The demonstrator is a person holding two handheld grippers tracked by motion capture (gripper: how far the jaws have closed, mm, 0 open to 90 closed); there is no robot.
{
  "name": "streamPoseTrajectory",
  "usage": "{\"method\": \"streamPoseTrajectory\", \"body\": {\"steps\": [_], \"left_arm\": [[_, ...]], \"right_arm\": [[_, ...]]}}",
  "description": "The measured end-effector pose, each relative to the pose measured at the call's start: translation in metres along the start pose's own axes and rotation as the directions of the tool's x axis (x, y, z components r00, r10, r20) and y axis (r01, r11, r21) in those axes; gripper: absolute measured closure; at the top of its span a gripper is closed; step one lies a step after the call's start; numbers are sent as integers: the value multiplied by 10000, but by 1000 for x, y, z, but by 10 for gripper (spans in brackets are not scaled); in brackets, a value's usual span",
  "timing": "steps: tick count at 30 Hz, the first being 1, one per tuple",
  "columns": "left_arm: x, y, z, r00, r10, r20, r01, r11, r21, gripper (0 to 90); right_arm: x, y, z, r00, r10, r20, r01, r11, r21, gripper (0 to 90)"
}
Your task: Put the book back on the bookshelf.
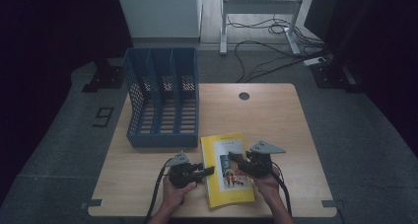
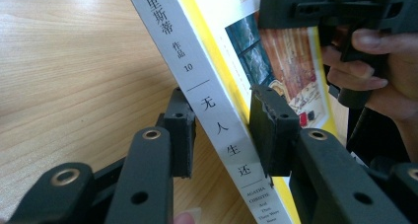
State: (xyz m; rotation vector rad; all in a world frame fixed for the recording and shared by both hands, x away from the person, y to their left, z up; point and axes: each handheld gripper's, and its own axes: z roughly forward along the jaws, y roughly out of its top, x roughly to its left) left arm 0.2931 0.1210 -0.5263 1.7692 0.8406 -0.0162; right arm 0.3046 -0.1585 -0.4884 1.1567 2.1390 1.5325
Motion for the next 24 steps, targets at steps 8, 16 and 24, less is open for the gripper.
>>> {"method": "streamPoseTrajectory", "body": {"steps": [8, 16, 24], "left_arm": [[-4, 0, 0, 9999, 103, -136, -104, 9999, -108, 643], [-9, 2, -1, 9991, 372, -200, -375, 9992, -135, 652], [-16, 3, -3, 9948, 995, -211, -1001, 9947, -250, 658]], "right_arm": [[-6, -3, 3, 9997, 234, 2, -234, 9995, 212, 532], [-12, -5, 7, 9973, 731, 78, -734, 9960, 508, 401], [-16, -5, 6, 9925, 1221, 18, -1221, 9921, 290, 291]]}}
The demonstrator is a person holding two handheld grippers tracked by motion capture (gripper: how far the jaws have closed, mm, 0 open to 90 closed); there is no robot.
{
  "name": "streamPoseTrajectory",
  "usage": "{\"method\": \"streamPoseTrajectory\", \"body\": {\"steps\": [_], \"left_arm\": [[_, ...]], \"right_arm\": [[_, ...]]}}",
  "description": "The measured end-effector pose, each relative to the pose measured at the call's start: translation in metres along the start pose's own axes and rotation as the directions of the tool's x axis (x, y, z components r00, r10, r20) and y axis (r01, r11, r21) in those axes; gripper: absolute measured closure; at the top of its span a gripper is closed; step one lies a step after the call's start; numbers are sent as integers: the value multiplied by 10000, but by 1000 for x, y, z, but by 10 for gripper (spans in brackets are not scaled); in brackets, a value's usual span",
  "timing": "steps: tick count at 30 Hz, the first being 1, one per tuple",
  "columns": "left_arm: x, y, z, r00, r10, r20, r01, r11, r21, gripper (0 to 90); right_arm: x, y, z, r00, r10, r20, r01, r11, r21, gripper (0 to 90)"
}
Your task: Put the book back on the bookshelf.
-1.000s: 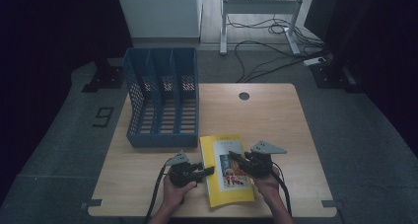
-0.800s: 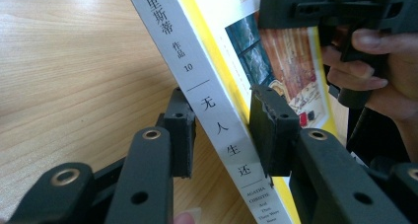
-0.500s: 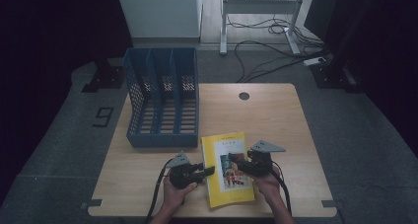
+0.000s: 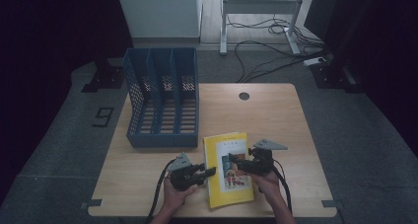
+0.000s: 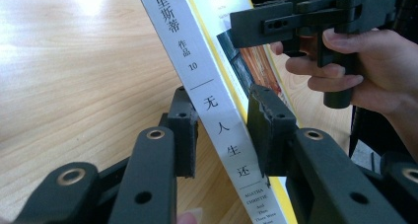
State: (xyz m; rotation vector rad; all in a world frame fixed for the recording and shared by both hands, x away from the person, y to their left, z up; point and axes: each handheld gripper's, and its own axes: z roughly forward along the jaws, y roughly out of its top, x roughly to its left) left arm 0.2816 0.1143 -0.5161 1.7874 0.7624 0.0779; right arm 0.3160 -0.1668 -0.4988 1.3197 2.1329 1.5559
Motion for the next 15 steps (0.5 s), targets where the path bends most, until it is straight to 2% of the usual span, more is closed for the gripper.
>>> {"method": "streamPoseTrajectory", "body": {"steps": [5, 11, 15], "left_arm": [[-3, 1, 0, 9999, 144, 0, -144, 9999, -32, 664], [-3, 0, 0, 9999, 113, -28, -113, 9999, 32, 663], [-3, 0, 1, 9999, 121, -37, -121, 9999, 60, 663]], "right_arm": [[-1, 0, 1, 9997, 214, -109, -215, 9998, -60, 236], [-2, -2, 4, 9995, 245, -192, -246, 9997, -40, 215], [-5, -3, 6, 9979, 535, -356, -537, 9985, -44, 211]]}}
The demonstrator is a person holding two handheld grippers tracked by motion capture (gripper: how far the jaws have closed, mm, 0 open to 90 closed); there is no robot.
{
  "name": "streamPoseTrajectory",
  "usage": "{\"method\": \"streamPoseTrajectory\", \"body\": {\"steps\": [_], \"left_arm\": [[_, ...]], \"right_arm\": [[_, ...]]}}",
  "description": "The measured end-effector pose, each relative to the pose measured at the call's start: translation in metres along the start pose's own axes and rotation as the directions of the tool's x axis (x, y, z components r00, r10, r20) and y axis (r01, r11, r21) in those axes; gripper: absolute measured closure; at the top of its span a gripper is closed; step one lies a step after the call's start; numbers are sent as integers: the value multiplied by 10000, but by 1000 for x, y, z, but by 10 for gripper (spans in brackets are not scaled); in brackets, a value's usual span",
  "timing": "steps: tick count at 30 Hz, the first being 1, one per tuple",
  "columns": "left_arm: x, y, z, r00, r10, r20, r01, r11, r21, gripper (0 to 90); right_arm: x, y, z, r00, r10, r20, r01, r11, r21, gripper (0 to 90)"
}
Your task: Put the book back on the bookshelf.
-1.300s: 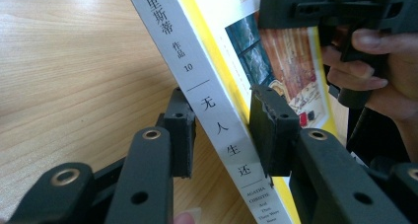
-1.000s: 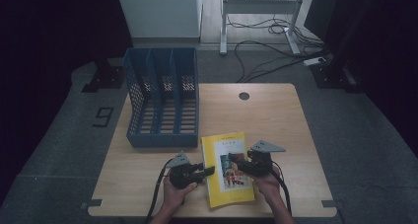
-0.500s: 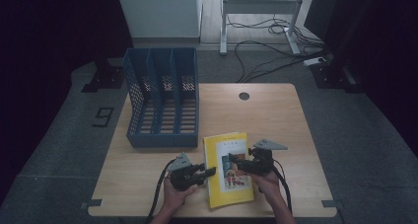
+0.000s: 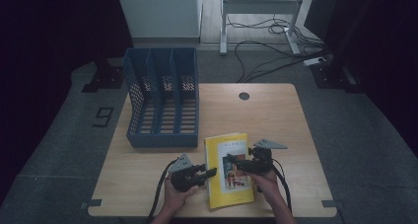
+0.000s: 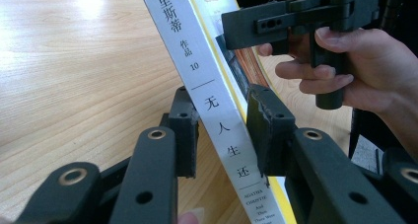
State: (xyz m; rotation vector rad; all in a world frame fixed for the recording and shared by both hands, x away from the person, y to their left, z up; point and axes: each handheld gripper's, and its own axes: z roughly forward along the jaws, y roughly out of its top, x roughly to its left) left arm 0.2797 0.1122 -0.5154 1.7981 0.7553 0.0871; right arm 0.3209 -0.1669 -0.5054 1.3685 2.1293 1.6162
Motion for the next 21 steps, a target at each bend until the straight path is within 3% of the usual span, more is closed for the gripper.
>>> {"method": "streamPoseTrajectory", "body": {"steps": [5, 10, 13, 21], "left_arm": [[-1, 0, 0, 9999, 125, 12, -125, 9999, -13, 665], [-2, 0, 0, 9999, 151, -10, -151, 9999, -4, 664], [-2, 0, 0, 9999, 158, -1, -158, 9999, -10, 664], [-2, 1, -3, 9998, 204, 72, -203, 9997, -129, 668]], "right_arm": [[-4, -1, 2, 9996, 189, 195, -190, 9998, 65, 135], [-11, -2, 3, 9980, 622, -84, -621, 9981, 45, 138], [-10, -2, 3, 9981, 484, -388, -482, 9988, 51, 173], [-6, 1, -3, 9995, 236, -187, -237, 9997, -21, 214]]}}
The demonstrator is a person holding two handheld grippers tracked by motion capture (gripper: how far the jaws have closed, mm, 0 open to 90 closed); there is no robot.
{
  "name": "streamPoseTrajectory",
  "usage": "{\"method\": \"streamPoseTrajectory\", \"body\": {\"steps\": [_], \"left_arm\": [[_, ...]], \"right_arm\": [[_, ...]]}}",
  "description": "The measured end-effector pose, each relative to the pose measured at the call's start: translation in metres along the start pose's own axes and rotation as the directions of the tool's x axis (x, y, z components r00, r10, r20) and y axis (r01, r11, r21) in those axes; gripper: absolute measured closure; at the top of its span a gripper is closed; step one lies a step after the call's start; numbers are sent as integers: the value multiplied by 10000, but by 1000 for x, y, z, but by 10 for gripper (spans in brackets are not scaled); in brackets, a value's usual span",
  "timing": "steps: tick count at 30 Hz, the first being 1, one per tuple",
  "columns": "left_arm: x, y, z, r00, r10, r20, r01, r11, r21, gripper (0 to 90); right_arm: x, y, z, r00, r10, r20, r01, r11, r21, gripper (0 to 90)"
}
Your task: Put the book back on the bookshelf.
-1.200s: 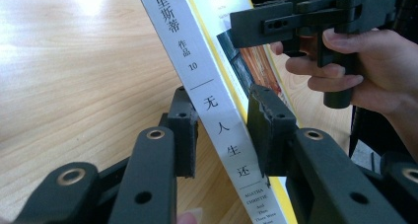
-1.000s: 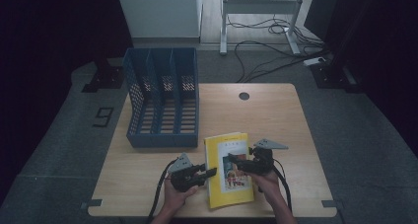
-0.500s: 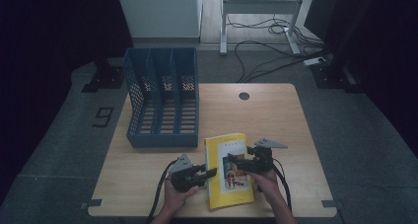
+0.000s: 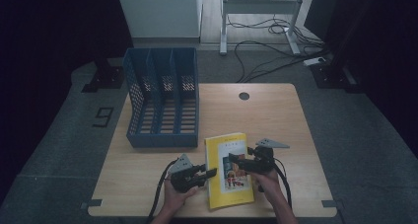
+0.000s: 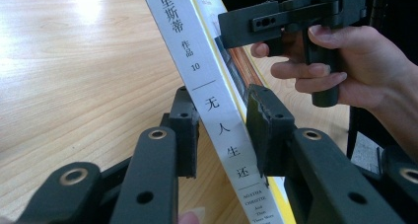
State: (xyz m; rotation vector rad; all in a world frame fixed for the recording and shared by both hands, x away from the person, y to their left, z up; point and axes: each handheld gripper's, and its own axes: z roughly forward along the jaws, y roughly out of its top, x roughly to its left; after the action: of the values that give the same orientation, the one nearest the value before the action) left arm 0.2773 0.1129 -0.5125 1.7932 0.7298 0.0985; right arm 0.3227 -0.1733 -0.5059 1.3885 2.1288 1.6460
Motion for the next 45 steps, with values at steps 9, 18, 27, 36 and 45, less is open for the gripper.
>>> {"method": "streamPoseTrajectory", "body": {"steps": [9, 18, 27, 36, 45], "left_arm": [[-5, 8, -7, 9996, 261, 118, -259, 9995, -155, 695], [-10, 15, -13, 9985, 517, 168, -512, 9983, -295, 714], [-8, 15, -14, 9990, 427, 143, -422, 9986, -308, 711], [-21, 19, -17, 9955, 943, -2, -943, 9947, -419, 665], [-21, 19, -17, 9966, 826, -48, -828, 9955, -458, 696]], "right_arm": [[15, 8, -12, 9984, -485, 290, 501, 9972, -547, 243], [32, 16, -28, 9911, -1105, 744, 1193, 9849, -1259, 282], [37, 17, -31, 9884, -1332, 732, 1425, 9796, -1416, 298], [41, 16, -31, 9836, -1734, 503, 1789, 9737, -1410, 327], [40, 16, -32, 9828, -1809, 379, 1846, 9719, -1461, 322]]}}
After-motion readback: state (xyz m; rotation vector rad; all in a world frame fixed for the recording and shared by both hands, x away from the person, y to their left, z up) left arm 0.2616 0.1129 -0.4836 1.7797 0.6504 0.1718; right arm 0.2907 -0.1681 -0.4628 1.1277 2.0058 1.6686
